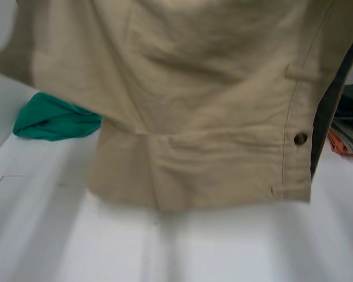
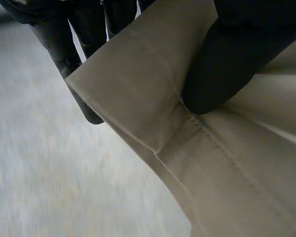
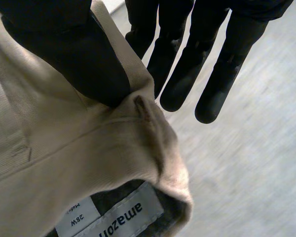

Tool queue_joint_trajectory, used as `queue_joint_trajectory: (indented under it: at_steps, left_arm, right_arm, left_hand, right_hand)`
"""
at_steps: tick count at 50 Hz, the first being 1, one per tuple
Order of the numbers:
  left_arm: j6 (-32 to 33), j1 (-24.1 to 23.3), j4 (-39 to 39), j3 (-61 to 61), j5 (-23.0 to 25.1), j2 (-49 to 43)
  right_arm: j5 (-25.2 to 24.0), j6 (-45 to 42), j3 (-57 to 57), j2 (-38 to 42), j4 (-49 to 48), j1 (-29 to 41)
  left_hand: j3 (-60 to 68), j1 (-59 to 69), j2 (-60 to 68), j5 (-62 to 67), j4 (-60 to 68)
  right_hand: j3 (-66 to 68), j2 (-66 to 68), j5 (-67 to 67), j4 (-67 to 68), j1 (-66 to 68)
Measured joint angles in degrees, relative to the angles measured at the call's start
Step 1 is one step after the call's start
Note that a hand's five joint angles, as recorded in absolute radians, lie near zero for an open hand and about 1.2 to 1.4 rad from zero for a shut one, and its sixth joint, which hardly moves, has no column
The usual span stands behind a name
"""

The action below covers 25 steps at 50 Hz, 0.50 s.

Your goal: Fold the laundry.

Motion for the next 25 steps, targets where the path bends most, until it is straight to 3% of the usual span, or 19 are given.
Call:
queue_joint_trajectory:
  at_steps: [6,13,18,20,21,22,23,24,25]
  left_arm:
    - [0.06,3.56,4.91,1.52,0.28,-13.03]
    - [0.03,4.23,15.47,7.75,3.75,-32.87]
    - [-0.05,3.27,19.06,15.34,5.51,-44.97]
    - [-0.12,2.78,19.69,19.29,5.86,-49.91]
    - [-0.27,2.45,19.89,22.11,5.94,-53.04]
    - [-0.41,2.24,19.93,23.7,5.9,-54.68]
    - [-0.55,2.08,19.94,24.87,5.82,-55.78]
    - [-0.74,1.88,19.93,26.17,5.6,-56.9]
    - [-0.92,1.72,19.9,27.16,5.3,-57.68]
  right_arm:
    - [1.45,2.46,-1.39,12.05,-1.35,0.36]
    - [9.91,3.45,-8.47,31.7,-9.1,1.32]
    - [15.28,2.81,-13.88,42.74,-16.17,2.09]
    - [17.12,2.33,-16.65,47.41,-19.29,2.47]
    - [18.06,1.88,-18.73,50.6,-21.4,2.69]
    - [18.54,1.54,-20.02,52.41,-22.55,2.81]
    - [18.84,1.17,-21.14,53.79,-23.45,2.9]
    - [19.17,0.62,-22.58,55.42,-24.44,2.99]
    - [19.38,0.1,-23.72,56.63,-25.14,3.07]
  left_hand:
    - [0.02,0.0,0.05,0.0,0.0]
    - [0.02,0.0,0.05,0.0,0.0]
    - [-0.02,-0.03,0.01,-0.02,-0.04]
    - [-5.06,-3.9,-5.85,-1.91,-5.33]
    - [-17.6,-17.36,-18.03,-12.92,-17.07]
    - [-17.6,-17.36,-18.03,-12.92,-17.07]
    - [-36.58,-39.5,-37.24,-32.37,-36.42]
    - [-44.58,-48.76,-45.23,-41.93,-45.81]
    - [-44.58,-48.76,-45.23,-41.93,-45.81]
  right_hand:
    - [0.0,0.0,0.0,0.0,0.0]
    - [0.0,0.01,0.0,0.01,0.0]
    - [0.0,0.01,0.0,0.01,0.0]
    - [-5.48,-5.35,-4.75,-5.78,-2.79]
    - [-17.02,-17.14,-15.21,-17.31,-13.36]
    - [-21.67,-21.91,-21.09,-21.9,-18.07]
    - [-32.94,-34.78,-32.95,-33.23,-30.99]
    - [-40.77,-41.67,-40.05,-39.95,-37.84]
    - [-48.25,-48.94,-47.58,-48.69,-45.24]
